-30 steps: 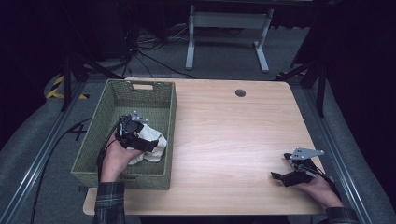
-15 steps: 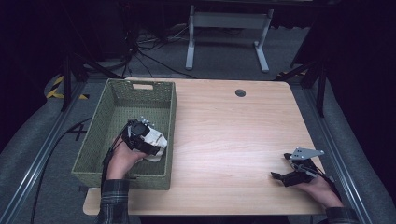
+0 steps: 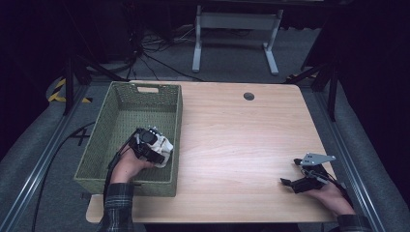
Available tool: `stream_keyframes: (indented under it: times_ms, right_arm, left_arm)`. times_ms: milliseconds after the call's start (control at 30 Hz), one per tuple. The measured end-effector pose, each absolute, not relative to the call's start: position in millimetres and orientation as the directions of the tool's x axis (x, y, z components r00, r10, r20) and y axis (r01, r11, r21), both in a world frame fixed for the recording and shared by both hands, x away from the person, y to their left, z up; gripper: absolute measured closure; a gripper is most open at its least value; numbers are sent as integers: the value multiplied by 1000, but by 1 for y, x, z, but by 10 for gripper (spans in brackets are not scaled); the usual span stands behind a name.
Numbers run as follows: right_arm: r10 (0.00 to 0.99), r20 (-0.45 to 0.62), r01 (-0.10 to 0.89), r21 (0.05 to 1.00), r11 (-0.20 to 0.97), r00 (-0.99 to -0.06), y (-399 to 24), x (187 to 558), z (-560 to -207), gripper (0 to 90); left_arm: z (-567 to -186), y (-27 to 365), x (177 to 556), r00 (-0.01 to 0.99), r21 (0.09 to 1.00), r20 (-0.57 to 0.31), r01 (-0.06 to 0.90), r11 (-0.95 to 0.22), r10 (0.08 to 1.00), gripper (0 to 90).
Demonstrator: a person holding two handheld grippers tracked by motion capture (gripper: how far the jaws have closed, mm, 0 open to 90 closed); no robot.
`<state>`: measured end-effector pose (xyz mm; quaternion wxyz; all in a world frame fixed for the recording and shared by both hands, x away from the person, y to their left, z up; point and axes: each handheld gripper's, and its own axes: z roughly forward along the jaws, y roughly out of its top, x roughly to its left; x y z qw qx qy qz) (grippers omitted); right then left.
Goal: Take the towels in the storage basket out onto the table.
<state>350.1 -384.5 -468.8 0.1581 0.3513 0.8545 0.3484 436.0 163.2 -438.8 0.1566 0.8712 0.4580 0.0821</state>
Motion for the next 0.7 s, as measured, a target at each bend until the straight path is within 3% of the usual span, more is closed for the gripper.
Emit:
stream_keyframes:
  times_ms: [100,267,333,400,500,700]
  right_arm:
    - [711,-26,490,707,510,-703,-385,350,-469,1]
    - [710,-26,490,707,511,-703,-385,350,-469,1]
    - [710,-27,490,706,511,-703,-385,350,-469,0]
    - [711,-26,490,707,511,-703,-385,350,-469,0]
    - [710,-27,489,706,511,-704,-385,350,-469,0]
    - [710,-27,490,706,511,-703,-385,350,-469,0]
  left_arm:
    - [-439,163,435,570,340,-8,774,-534,821,146]
    - [-437,164,434,576,342,-30,774,-534,817,256]
    - [-434,165,433,572,351,-26,773,-529,820,368]
    - [-432,166,432,559,342,9,778,-528,829,548]
    - [-430,166,431,540,344,-4,791,-506,842,634]
    - [-423,172,432,531,365,-60,800,-476,846,689]
